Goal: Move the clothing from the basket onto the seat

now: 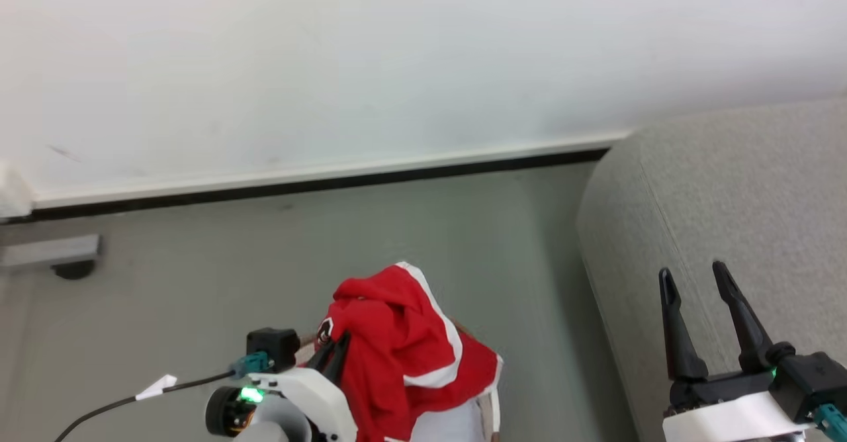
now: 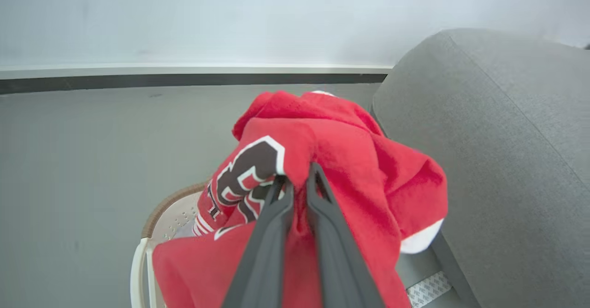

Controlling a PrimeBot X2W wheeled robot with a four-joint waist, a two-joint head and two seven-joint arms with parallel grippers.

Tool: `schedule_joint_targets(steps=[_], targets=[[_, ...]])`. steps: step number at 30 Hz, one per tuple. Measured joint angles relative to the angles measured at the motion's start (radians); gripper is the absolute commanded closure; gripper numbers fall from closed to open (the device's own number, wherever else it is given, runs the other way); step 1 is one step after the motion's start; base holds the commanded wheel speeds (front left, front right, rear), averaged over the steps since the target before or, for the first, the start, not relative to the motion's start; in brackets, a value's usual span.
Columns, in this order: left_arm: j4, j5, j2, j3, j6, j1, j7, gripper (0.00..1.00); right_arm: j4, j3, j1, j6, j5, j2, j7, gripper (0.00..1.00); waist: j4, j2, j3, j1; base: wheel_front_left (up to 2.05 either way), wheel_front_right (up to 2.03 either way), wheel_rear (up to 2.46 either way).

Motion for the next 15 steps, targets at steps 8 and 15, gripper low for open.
schedule_joint_targets(steps=[8, 15], targets=[[-0.169, 0.000, 0.009, 0.002, 0.000, 0.032, 0.000, 1.00, 0.008, 0.005, 0.055, 0.000, 0.017, -0.006, 0.000, 0.00, 0.057, 0.0000, -0.082, -0.0001, 0.00, 0.00, 0.00], [-0.328, 0.072, 0.018, 0.022, 0.001, 0.026, 0.000, 1.00, 0.013, 0.021, 0.065, 0.000, 0.030, -0.006, 0.000, 0.00, 0.093, 0.0000, -0.109, 0.0000, 0.00, 0.00, 0.00]])
